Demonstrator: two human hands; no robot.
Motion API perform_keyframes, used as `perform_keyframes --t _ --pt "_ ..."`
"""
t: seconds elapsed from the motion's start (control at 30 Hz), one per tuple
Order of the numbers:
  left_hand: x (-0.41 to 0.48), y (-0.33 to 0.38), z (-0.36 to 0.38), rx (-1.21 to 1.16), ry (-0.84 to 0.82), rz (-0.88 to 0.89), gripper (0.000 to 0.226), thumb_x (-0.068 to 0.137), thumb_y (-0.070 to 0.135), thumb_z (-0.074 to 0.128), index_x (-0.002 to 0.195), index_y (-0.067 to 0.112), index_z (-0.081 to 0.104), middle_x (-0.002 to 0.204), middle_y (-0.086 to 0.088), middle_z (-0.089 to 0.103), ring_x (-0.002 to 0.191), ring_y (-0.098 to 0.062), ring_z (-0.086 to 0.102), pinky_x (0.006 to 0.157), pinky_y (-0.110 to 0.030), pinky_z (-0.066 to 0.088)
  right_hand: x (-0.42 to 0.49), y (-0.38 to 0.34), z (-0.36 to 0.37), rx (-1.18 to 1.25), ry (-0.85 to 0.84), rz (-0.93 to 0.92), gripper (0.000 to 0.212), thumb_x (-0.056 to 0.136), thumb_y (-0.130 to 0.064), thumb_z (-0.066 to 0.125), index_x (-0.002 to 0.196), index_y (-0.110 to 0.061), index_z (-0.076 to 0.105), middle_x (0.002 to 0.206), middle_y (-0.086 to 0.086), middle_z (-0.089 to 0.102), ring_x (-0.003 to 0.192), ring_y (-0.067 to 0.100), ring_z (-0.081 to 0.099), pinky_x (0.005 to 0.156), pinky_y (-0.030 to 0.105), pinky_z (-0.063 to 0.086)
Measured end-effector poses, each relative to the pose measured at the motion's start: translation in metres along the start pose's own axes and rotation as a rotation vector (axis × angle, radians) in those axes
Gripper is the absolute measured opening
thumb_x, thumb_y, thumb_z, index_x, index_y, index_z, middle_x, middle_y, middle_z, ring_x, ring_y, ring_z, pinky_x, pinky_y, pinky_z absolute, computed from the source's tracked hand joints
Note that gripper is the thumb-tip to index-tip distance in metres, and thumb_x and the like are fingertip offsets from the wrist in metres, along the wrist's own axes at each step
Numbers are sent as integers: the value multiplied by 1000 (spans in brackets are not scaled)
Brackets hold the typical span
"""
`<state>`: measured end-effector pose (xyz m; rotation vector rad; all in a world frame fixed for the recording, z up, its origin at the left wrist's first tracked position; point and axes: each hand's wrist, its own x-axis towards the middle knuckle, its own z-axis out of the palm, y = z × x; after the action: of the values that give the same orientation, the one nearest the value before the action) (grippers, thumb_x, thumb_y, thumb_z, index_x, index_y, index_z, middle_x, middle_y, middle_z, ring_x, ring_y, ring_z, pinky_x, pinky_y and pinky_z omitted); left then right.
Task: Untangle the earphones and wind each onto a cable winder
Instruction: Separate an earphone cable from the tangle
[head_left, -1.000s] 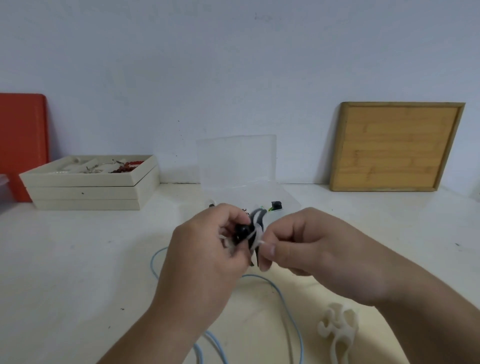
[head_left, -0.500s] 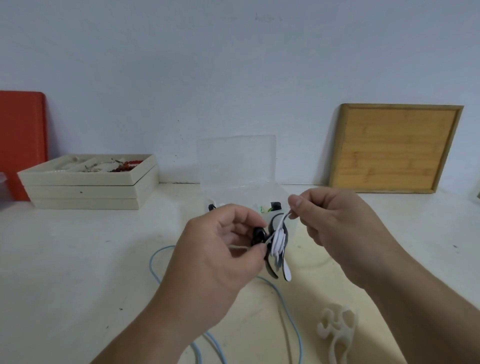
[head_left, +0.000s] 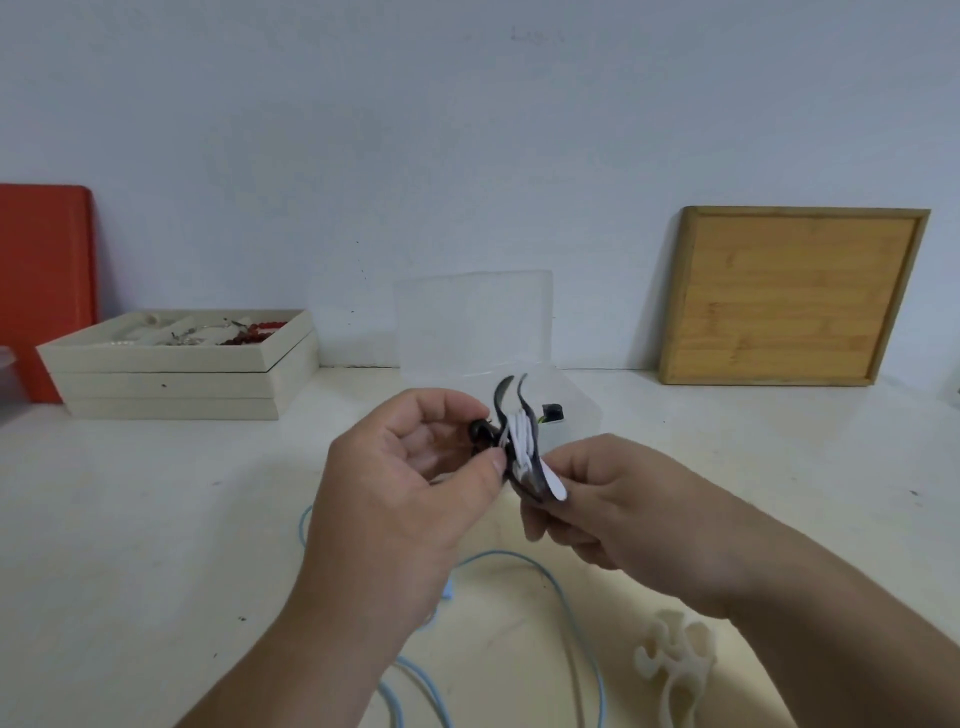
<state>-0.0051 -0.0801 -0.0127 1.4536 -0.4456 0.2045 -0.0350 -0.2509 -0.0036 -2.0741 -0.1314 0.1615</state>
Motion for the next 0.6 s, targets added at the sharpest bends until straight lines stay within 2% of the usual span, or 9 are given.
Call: perform_keyframes --t 0.13,0.23,0.37,0.5,0.53,0.6 --pt "4 0 -4 47 94 -20 24 69 10 79 84 26 71 83 0 77 73 -16 74 74 -38 57 -2 2 1 53 -132 -47 38 105 -29 47 79 -12 68 58 -5 36 52 11 30 50 19 27" --pt "6 -3 -6 107 131 -16 27 77 -3 78 85 21 70 81 2 76 74 -19 75 78 -42 59 -1 1 -2 36 -117 -96 36 103 -31 50 78 -15 71 57 -7 38 54 14 29 52 24 25" --pt "6 -2 -8 157 116 -5 27 78 -4 74 84 22 69 81 4 76 76 -17 75 74 -38 57 -3 -3 -5 -15 -62 -127 34 92 -41 54 77 -16 73 60 -4 40 59 19 30 55 32 25" --pt "6 -3 -8 196 83 2 26 78 -3 75 83 23 71 82 3 77 78 -17 75 78 -42 59 -7 -6 -11 -70 -33 -158 36 87 -44 53 73 -16 72 58 -4 39 56 17 32 55 30 26" --pt "6 -3 -8 207 77 10 26 78 -3 75 83 23 71 81 4 77 78 -16 75 78 -41 60 -8 -6 -13 -65 -29 -164 36 87 -44 53 71 -16 71 56 -6 38 55 16 31 54 30 26" --pt "6 -3 -8 244 63 35 25 78 -1 75 82 24 71 77 7 76 75 -11 74 72 -28 59 -10 -7 -15 -37 -27 -176 35 86 -42 55 69 -16 70 54 -7 36 54 14 31 53 28 25"
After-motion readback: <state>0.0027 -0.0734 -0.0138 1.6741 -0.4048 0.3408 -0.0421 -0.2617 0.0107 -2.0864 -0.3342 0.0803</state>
